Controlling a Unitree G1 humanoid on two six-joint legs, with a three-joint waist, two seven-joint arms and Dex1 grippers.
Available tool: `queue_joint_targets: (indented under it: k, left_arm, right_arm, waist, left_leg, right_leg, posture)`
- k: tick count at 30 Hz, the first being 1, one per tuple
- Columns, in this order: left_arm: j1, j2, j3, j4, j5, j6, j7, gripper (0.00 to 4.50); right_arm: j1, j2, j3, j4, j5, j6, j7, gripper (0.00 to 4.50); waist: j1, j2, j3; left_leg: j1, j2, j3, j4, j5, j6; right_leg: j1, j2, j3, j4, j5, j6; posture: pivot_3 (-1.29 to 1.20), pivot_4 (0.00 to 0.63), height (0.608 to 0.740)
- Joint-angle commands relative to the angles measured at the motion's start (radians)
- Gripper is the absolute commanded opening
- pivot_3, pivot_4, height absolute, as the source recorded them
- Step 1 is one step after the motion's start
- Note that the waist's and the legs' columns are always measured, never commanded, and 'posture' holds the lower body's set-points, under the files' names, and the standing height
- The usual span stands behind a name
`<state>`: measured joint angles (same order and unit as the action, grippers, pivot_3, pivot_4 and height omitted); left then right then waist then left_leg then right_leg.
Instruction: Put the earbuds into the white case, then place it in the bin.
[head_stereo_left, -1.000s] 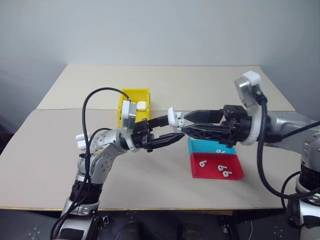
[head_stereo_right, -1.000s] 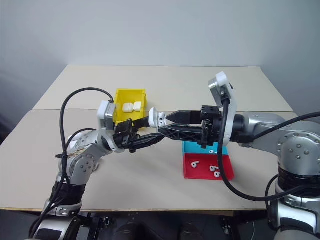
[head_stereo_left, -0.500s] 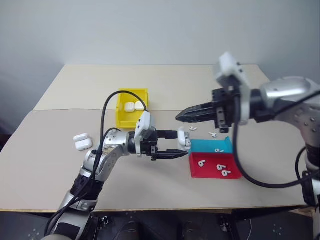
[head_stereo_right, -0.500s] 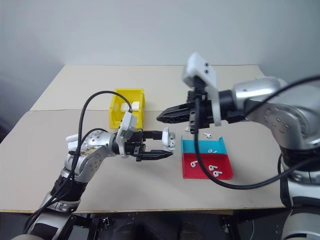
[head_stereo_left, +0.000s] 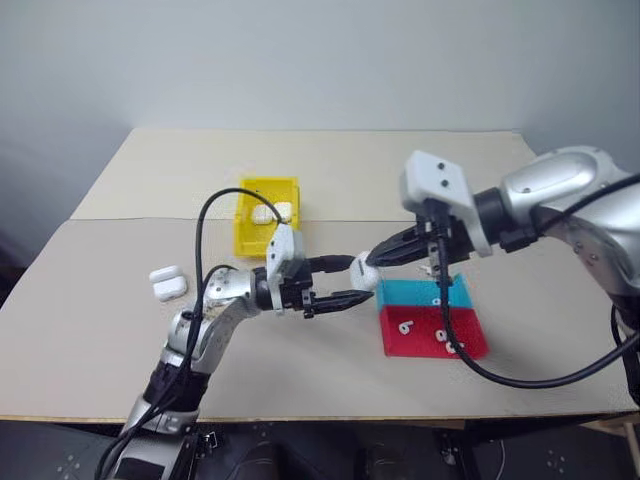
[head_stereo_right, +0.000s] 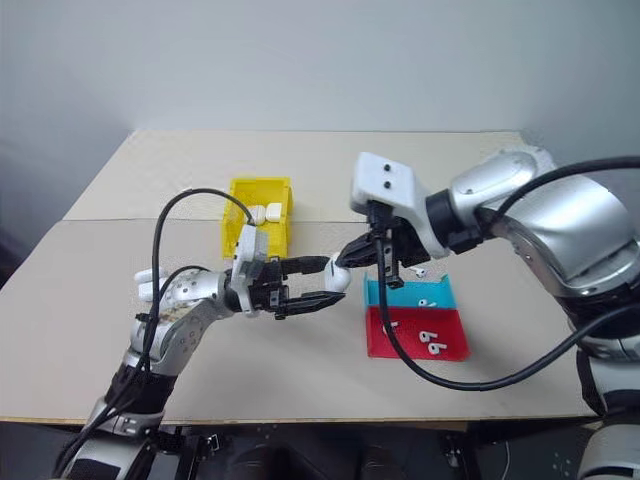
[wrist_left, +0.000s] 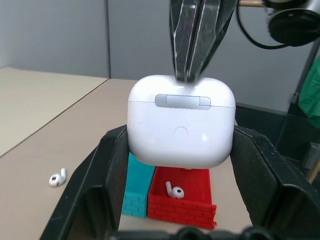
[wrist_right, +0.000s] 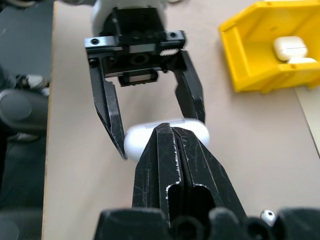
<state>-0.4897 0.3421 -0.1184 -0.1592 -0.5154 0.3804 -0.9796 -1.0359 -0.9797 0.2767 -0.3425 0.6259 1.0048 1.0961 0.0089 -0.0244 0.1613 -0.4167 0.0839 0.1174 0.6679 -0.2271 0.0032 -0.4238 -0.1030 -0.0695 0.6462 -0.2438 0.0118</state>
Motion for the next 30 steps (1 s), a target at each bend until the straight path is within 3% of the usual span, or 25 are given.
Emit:
queue_joint_targets:
  k: [1,5,8,13,20,21,23,24,30]
  left_arm:
    - [0.004,-0.018,0.1,-0.126,-0.026,-0.002,0.138,2.77]
    - [-0.019,-0.057,0.151,-0.128,0.097,0.045,0.414,2.77]
    - [-0.072,-0.069,0.165,-0.066,0.224,0.077,0.609,2.77]
    - [-0.227,-0.088,0.172,0.225,0.385,0.102,0.84,2.77]
    - [-0.378,-0.123,0.148,0.577,0.447,-0.01,0.862,2.77]
    - [-0.391,-0.122,0.143,0.608,0.455,-0.012,0.858,3.51]
    - [-0.403,-0.121,0.141,0.646,0.47,-0.043,0.865,4.07]
    - [-0.403,-0.122,0.149,0.646,0.467,-0.055,0.871,4.45]
    - [-0.241,-0.035,0.215,0.281,0.281,0.028,0.637,4.48]
  right_arm:
    - [0.073,0.092,-0.214,0.002,0.067,-0.018,-0.114,0.02]
    - [0.211,0.197,-0.391,-0.031,0.063,-0.085,-0.255,0.02]
    - [0.285,0.209,-0.404,-0.055,0.029,-0.104,-0.309,0.02]
    - [0.312,0.246,-0.375,-0.066,0.003,-0.099,-0.386,0.02]
    - [0.321,0.267,-0.369,-0.108,0.012,-0.09,-0.418,0.02]
    - [0.323,0.265,-0.368,-0.113,0.011,-0.091,-0.42,0.0]
    - [0.329,0.263,-0.37,-0.121,0.01,-0.093,-0.423,0.0]
    - [0.334,0.261,-0.375,-0.126,0.013,-0.092,-0.424,0.0]
    - [0.412,0.274,-0.424,-0.199,0.023,-0.124,-0.453,0.0]
  waist:
    - [0.0,0.0,0.0]
    - [0.007,0.0,0.0]
    - [0.015,0.0,0.0]
    - [0.014,0.0,0.0]
    - [0.01,0.0,0.0]
    - [0.009,0.0,0.0]
    - [0.006,0.0,0.0]
    - [0.005,0.0,0.0]
    - [-0.007,0.0,0.0]
  left_leg:
    - [0.0,0.0,0.0,0.0,0.0,0.0]
    - [0.002,0.0,-0.001,0.0,0.0,-0.001]
    - [0.001,-0.002,-0.001,0.0,0.0,0.0]
    - [0.001,-0.002,-0.001,0.0,0.0,0.0]
    - [0.0,-0.002,0.0,-0.001,0.001,-0.001]
    - [0.0,-0.002,0.0,-0.001,0.001,-0.001]
    - [0.0,-0.002,0.0,-0.001,0.0,-0.001]
    - [0.0,-0.002,0.0,-0.001,0.0,-0.001]
    - [0.0,-0.002,0.0,-0.002,0.001,-0.002]
  right_leg:
    - [0.0,0.0,0.0,0.001,0.0,0.0]
    - [0.003,0.0,-0.001,0.001,0.0,0.0]
    - [0.003,-0.001,-0.002,0.0,0.001,0.001]
    - [0.002,-0.001,-0.002,0.0,0.001,0.001]
    - [0.001,-0.002,-0.002,-0.002,0.001,0.001]
    - [0.001,-0.002,-0.002,-0.002,0.001,0.001]
    - [0.001,-0.002,-0.002,-0.002,0.001,0.001]
    - [0.001,-0.002,-0.002,-0.002,0.001,0.001]
    - [0.0,-0.002,-0.001,-0.001,0.001,0.001]
  posture:
    - [0.0,0.15,0.74]
    - [0.0,0.15,0.74]
    - [0.0,0.15,0.74]
    - [0.0,0.15,0.74]
    - [0.0,0.15,0.74]
    - [0.0,0.15,0.74]
    - [0.0,0.15,0.74]
    - [0.0,0.15,0.74]
    - [0.0,0.15,0.74]
